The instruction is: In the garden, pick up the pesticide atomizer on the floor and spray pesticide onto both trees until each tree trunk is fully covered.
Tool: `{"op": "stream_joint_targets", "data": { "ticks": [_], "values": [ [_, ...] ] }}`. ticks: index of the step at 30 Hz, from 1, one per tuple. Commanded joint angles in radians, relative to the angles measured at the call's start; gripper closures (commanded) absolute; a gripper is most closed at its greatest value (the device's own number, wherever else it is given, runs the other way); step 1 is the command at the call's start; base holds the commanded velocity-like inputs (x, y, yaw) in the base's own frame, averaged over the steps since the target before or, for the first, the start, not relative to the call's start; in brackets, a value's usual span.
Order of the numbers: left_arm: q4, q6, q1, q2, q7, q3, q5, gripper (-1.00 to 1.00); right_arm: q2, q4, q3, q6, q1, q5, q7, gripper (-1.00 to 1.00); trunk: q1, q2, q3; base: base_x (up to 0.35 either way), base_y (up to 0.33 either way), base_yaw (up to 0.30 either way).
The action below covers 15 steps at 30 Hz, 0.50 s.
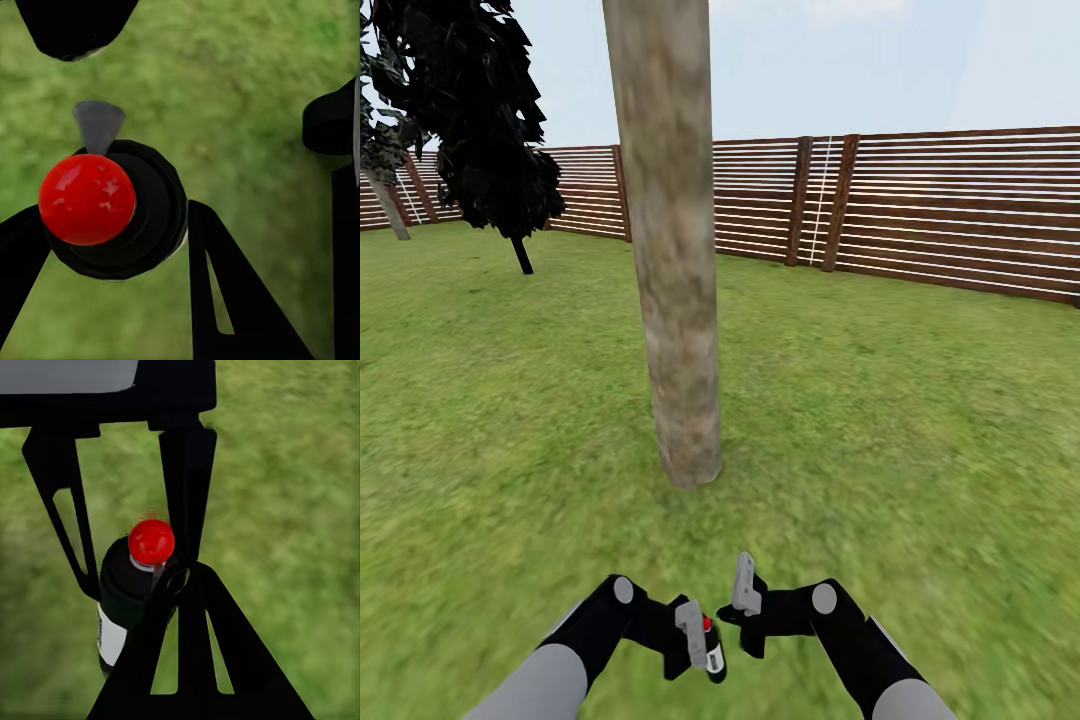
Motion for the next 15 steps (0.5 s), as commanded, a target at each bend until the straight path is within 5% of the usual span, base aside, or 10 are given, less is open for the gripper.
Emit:
{"op": "stream_joint_targets", "data": {
  "ticks": [1, 5, 15],
  "values": [
    [0.000, 0.001, 0.000, -0.002, 0.001, 0.000, 0.006, 1.00, 0.000, 0.000, 0.000, 0.000, 0.000, 0.000, 0.000, 1.00, 0.000, 0.000, 0.000, 0.000, 0.000, 0.000],
    [0.000, 0.000, 0.000, -0.002, 0.001, 0.000, 0.038, 1.00, 0.000, 0.000, 0.000, 0.000, 0.000, 0.000, 0.000, 1.00, 0.000, 0.000, 0.000, 0.000, 0.000, 0.000],
    [0.000, -0.001, -0.002, -0.005, 0.000, 0.000, 0.043, 1.00, 0.000, 0.000, 0.000, 0.000, 0.000, 0.000, 0.000, 1.00, 0.000, 0.000, 0.000, 0.000, 0.000, 0.000]
  ]
}}
